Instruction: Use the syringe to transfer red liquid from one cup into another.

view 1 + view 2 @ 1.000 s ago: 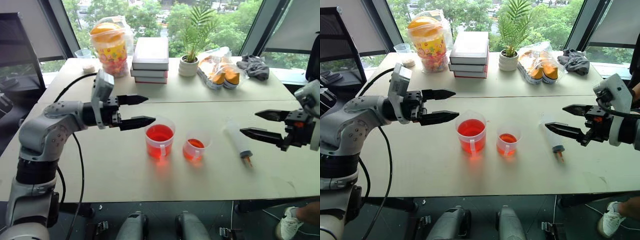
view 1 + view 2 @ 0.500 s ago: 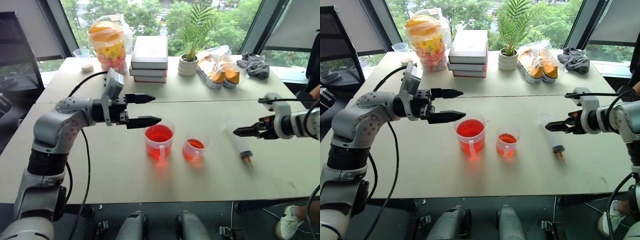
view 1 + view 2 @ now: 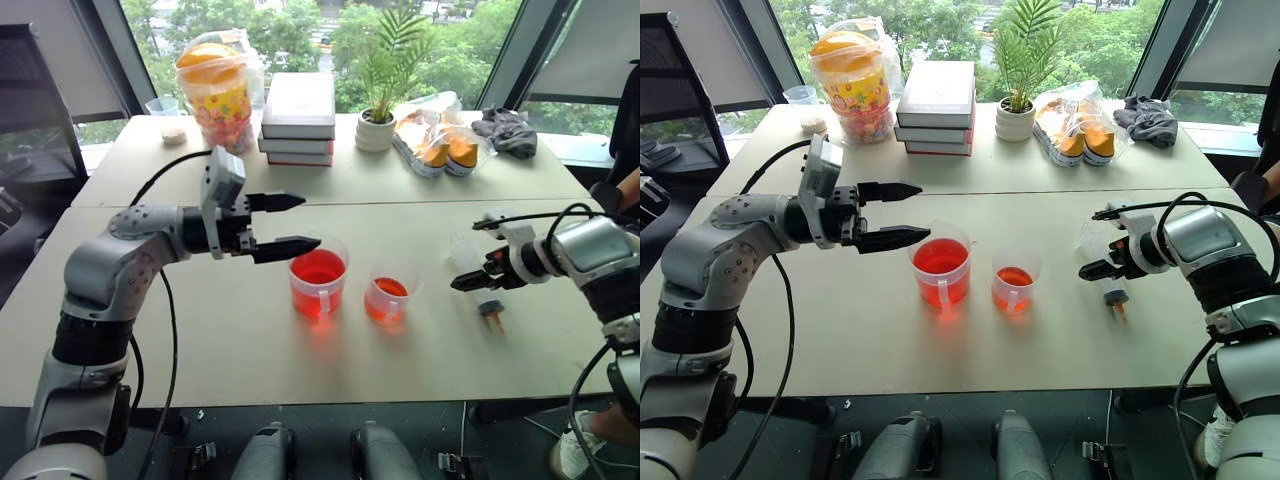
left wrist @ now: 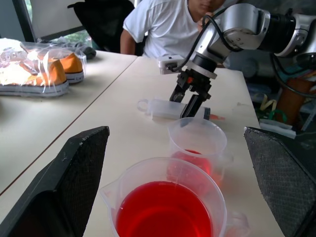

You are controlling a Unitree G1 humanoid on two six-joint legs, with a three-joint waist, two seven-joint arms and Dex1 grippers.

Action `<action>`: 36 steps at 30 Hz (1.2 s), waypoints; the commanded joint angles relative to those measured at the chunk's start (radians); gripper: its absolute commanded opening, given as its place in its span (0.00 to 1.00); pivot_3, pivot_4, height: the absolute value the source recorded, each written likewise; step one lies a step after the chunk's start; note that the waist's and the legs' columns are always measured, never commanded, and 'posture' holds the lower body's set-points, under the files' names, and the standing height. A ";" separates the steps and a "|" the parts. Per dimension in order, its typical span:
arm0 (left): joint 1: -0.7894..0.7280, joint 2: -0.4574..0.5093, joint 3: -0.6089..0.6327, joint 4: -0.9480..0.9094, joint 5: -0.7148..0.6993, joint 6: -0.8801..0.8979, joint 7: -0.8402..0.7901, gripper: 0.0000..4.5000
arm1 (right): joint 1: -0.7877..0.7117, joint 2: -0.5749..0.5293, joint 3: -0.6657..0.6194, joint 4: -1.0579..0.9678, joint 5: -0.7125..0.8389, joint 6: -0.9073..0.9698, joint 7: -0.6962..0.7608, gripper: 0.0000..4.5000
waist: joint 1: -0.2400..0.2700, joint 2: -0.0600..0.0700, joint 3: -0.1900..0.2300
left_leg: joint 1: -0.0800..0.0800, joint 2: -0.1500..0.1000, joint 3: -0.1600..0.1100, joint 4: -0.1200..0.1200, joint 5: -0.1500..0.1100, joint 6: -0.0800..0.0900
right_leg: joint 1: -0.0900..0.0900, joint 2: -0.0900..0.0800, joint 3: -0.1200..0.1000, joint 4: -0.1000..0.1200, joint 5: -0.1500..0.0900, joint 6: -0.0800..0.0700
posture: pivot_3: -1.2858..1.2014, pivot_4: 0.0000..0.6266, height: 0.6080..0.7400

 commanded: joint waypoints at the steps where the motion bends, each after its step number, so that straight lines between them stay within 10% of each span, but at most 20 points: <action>1: -0.021 -0.007 0.014 -0.011 -0.002 -0.026 -0.003 1.00 | -0.002 0.020 -0.021 -0.007 -0.025 -0.008 0.018 0.45 | -0.001 0.000 0.000 | 0.000 0.000 0.000 0.000 0.000 0.000 | 0.000 0.000 0.000 0.000 0.000 0.000 | 0.52 0.24 1.00; 3: -0.034 -0.009 0.014 0.001 0.001 -0.028 -0.011 1.00 | 0.007 0.014 -0.033 -0.037 -0.029 0.010 0.024 0.32 | -0.001 0.000 0.000 | 0.000 0.000 0.000 0.000 0.000 0.000 | 0.000 0.000 0.000 0.000 0.000 0.000 | 0.52 0.24 1.00; 13: -0.101 0.000 -0.002 0.104 0.045 -0.077 -0.084 1.00 | 0.016 -0.058 -0.328 -0.315 0.003 -0.011 -0.082 0.32 | 0.002 0.001 0.001 | -0.001 0.000 0.000 0.000 0.000 0.000 | -0.001 0.000 0.000 0.001 0.000 0.000 | 0.52 0.24 1.00; 22: -0.190 0.020 0.000 0.203 0.076 -0.094 -0.151 1.00 | 0.000 0.483 -0.782 -0.775 0.455 -0.181 -0.275 0.32 | -0.001 0.000 0.000 | 0.000 0.001 -0.002 -0.001 0.000 0.000 | -0.001 0.002 -0.001 0.003 0.000 0.000 | 0.52 0.24 1.00; 36: -0.260 0.073 0.026 0.226 0.049 -0.057 -0.187 1.00 | 0.309 0.758 -0.421 -0.611 0.262 -0.700 -0.189 0.32 | -0.003 -0.002 -0.001 | 0.001 0.000 -0.003 0.001 0.000 -0.001 | -0.001 0.001 -0.002 0.005 0.000 0.000 | 0.52 0.24 1.00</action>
